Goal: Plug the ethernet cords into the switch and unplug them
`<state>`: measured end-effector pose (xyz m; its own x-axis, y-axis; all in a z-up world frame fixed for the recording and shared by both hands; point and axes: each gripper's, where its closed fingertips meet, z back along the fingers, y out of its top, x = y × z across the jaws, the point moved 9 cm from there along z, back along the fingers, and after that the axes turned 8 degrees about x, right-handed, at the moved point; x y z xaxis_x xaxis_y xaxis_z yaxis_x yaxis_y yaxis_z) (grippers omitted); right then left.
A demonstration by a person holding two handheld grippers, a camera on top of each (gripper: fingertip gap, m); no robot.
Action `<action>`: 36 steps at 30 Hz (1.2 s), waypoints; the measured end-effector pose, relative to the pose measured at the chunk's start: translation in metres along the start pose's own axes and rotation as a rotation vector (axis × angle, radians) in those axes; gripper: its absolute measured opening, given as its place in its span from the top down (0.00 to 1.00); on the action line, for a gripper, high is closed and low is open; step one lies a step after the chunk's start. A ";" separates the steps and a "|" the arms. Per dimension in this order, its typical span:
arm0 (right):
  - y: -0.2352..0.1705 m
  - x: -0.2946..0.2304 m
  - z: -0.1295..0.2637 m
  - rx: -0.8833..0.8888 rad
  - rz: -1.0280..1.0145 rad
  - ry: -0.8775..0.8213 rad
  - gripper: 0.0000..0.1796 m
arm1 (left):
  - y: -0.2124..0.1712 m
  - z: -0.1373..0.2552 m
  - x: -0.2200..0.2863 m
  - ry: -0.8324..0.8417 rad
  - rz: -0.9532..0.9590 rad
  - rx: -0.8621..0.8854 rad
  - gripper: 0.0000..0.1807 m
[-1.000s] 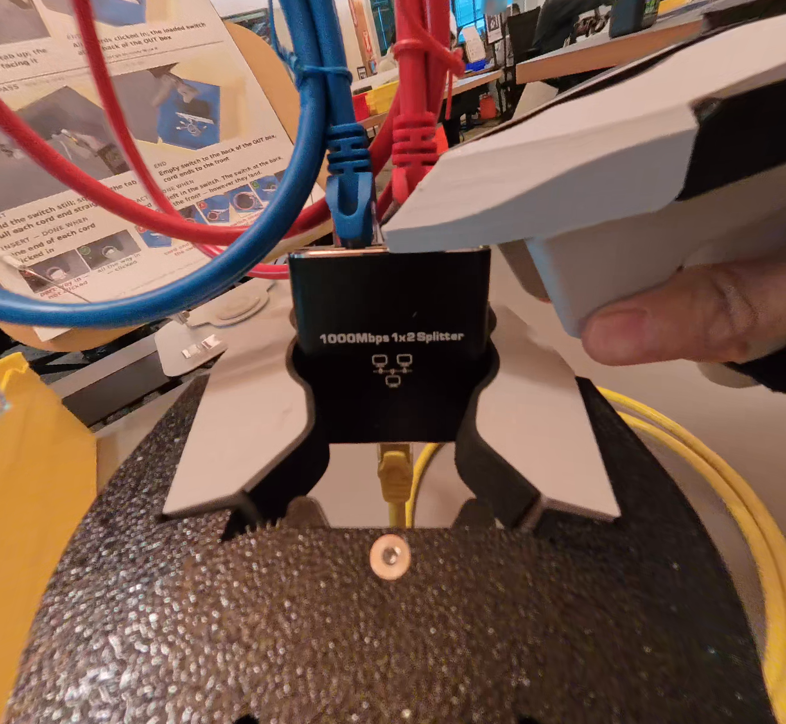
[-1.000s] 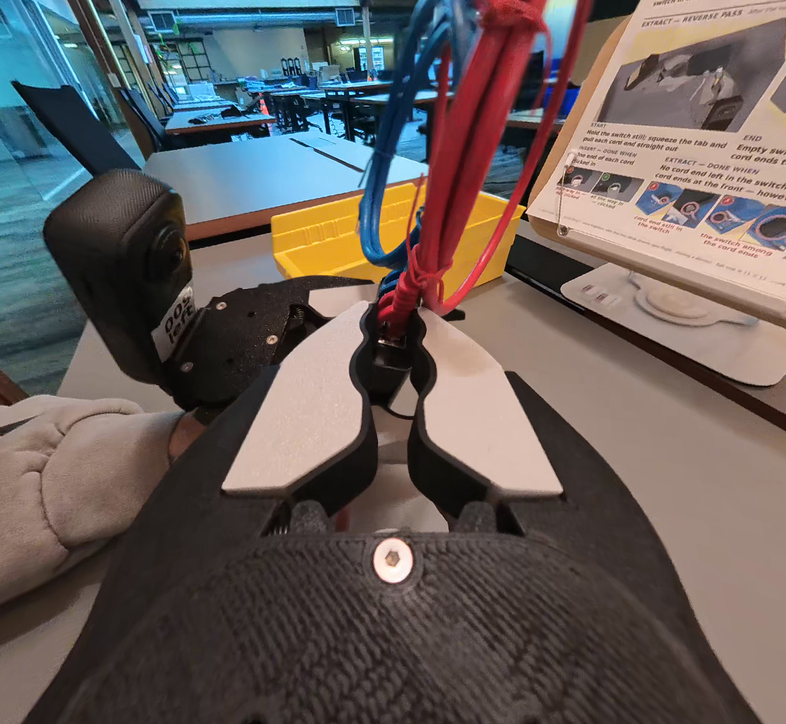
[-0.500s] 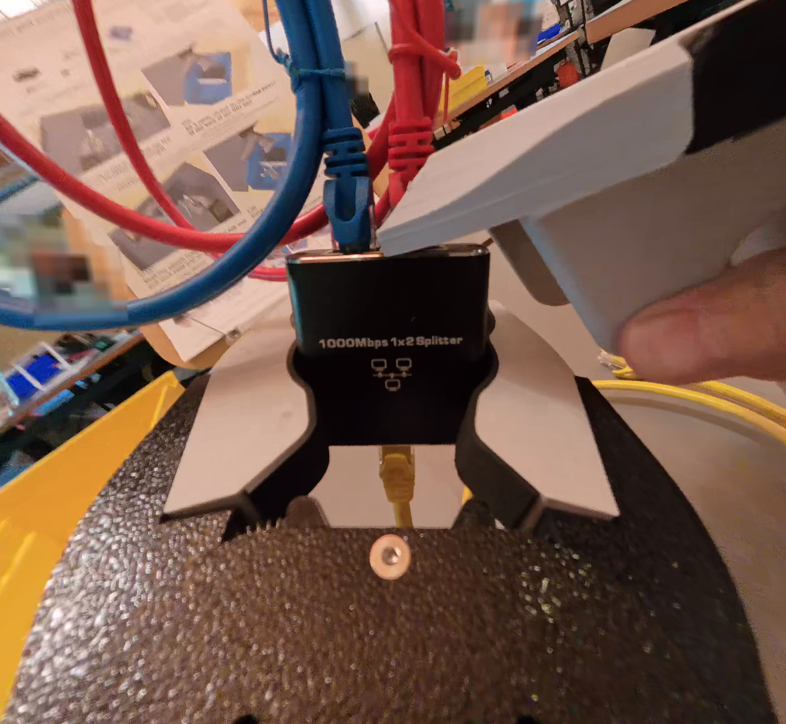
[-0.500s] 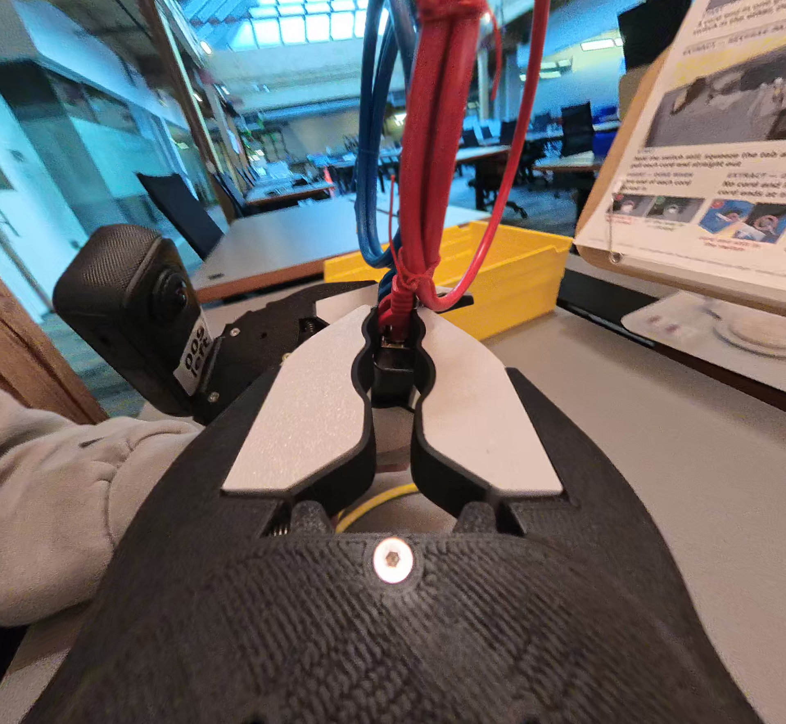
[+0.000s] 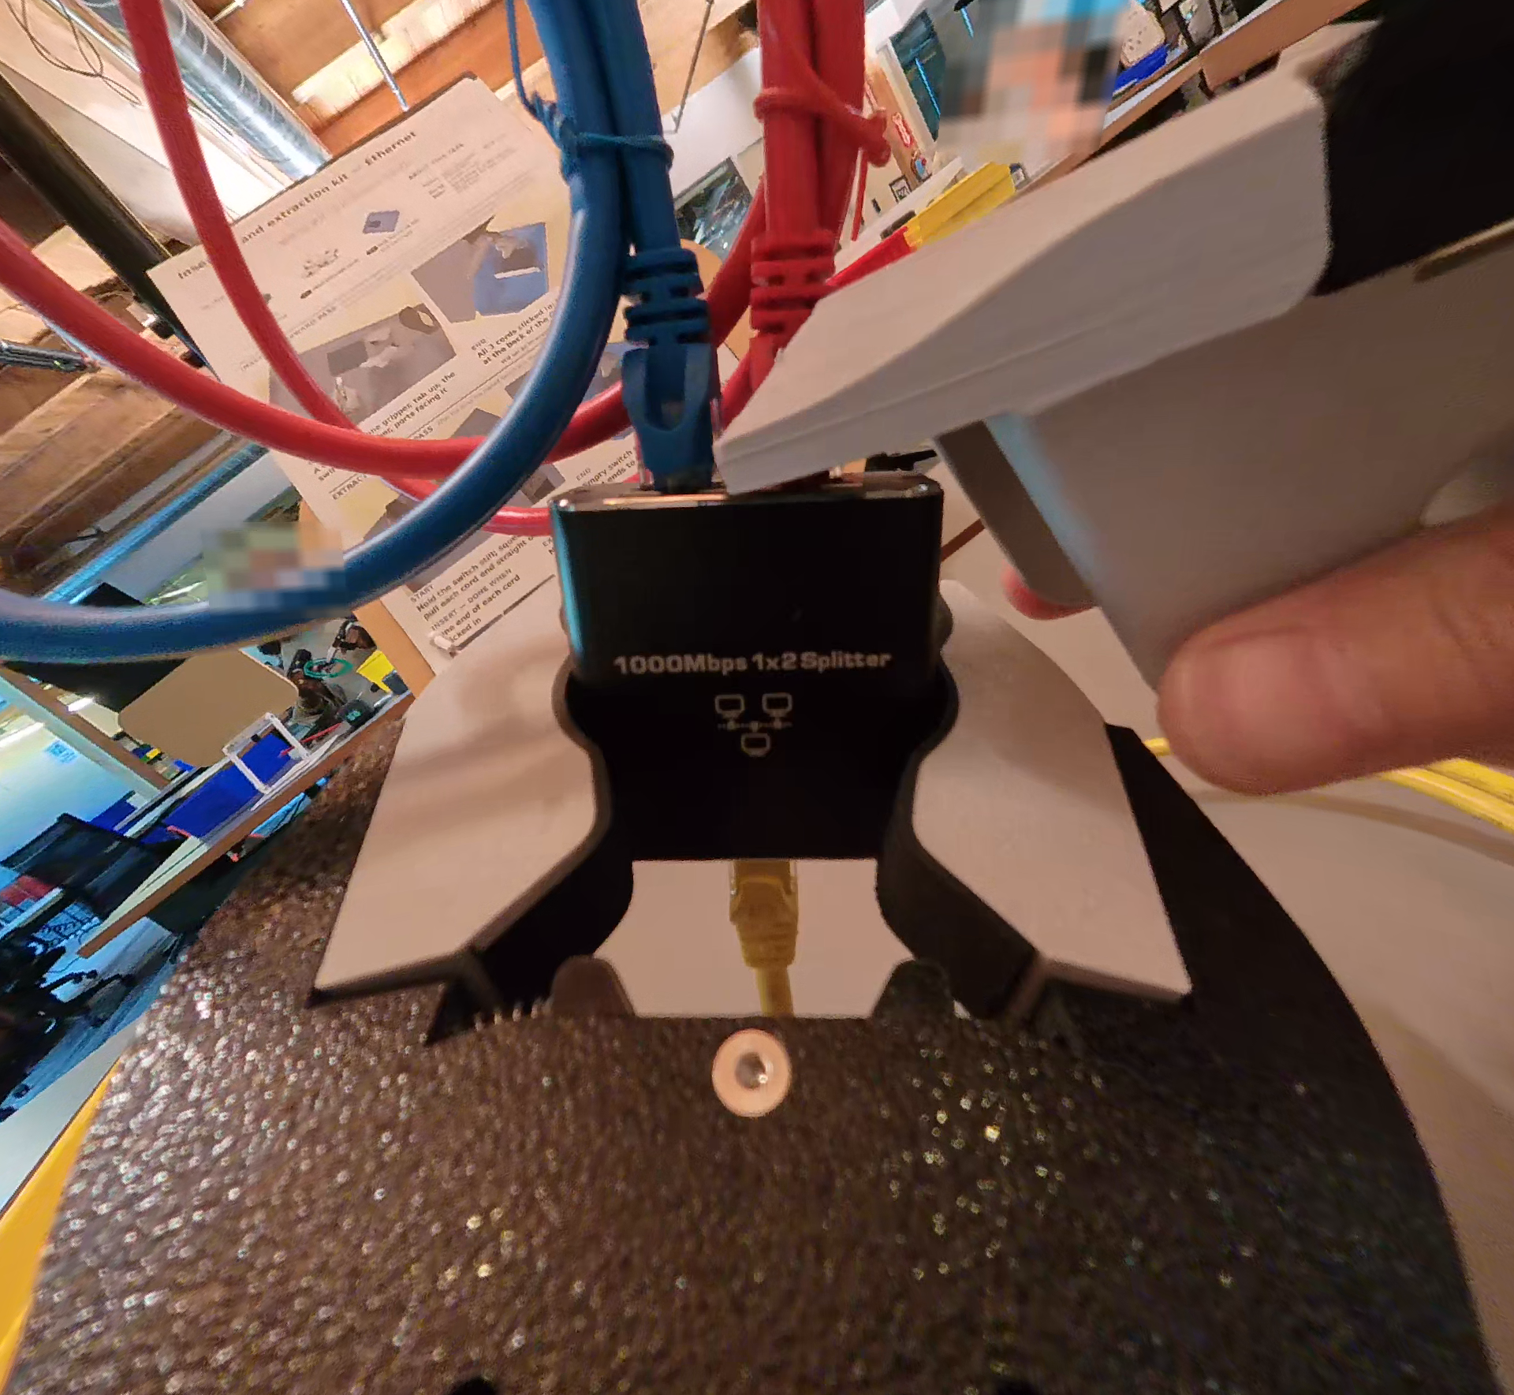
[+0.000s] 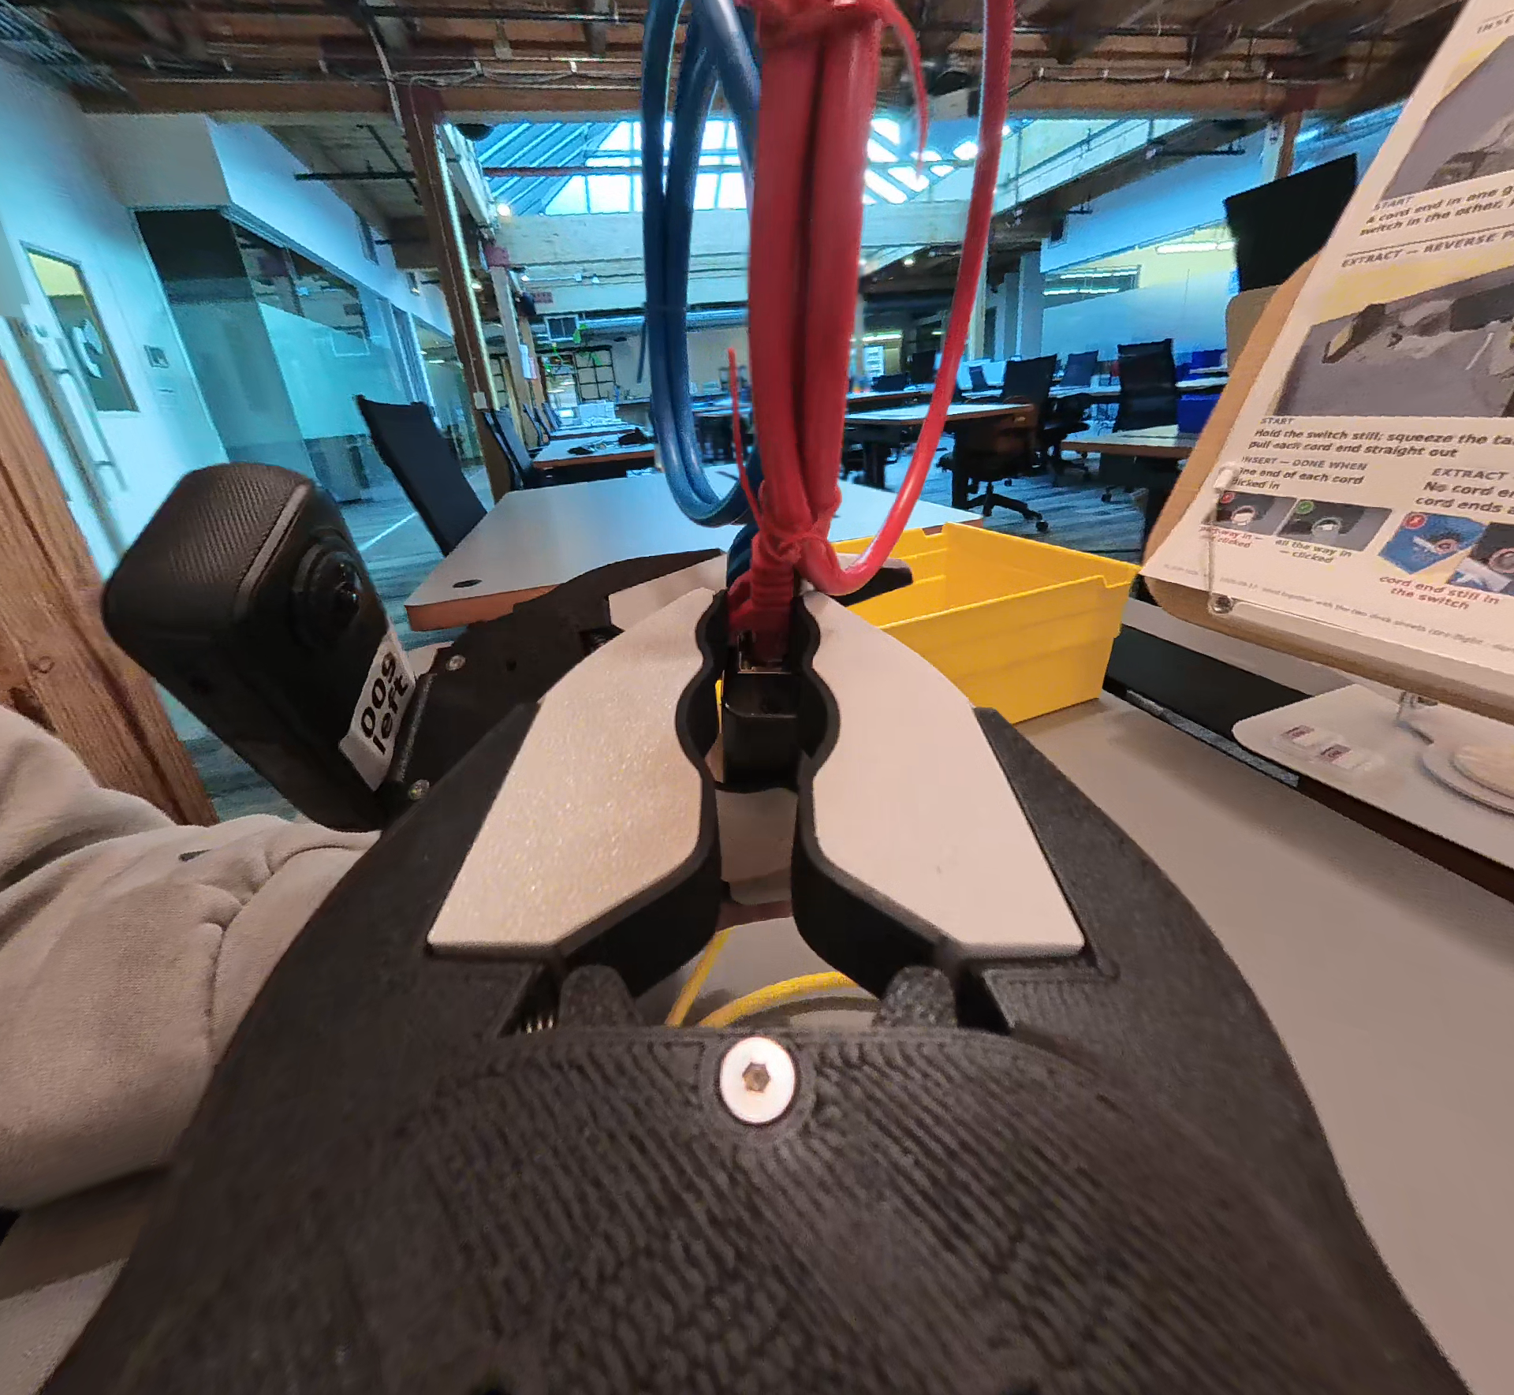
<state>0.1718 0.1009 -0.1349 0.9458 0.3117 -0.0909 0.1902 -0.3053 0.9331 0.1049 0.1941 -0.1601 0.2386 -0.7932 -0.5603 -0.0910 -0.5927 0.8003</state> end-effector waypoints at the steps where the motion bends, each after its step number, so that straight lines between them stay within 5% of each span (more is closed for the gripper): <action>1: -0.001 -0.001 -0.001 -0.003 0.016 -0.011 0.92 | 0.000 0.000 0.000 0.003 0.001 -0.004 0.59; 23: -0.002 -0.005 -0.005 -0.047 0.037 -0.041 0.92 | -0.002 0.002 0.000 0.025 0.015 0.020 0.57; 36: 0.011 -0.017 -0.006 -0.245 0.349 -0.091 0.92 | -0.003 -0.001 0.004 -0.049 0.141 0.022 0.58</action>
<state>0.1559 0.0978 -0.1209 0.9640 0.1435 0.2240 -0.2021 -0.1525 0.9674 0.1073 0.1927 -0.1643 0.1744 -0.8745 -0.4526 -0.1417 -0.4771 0.8673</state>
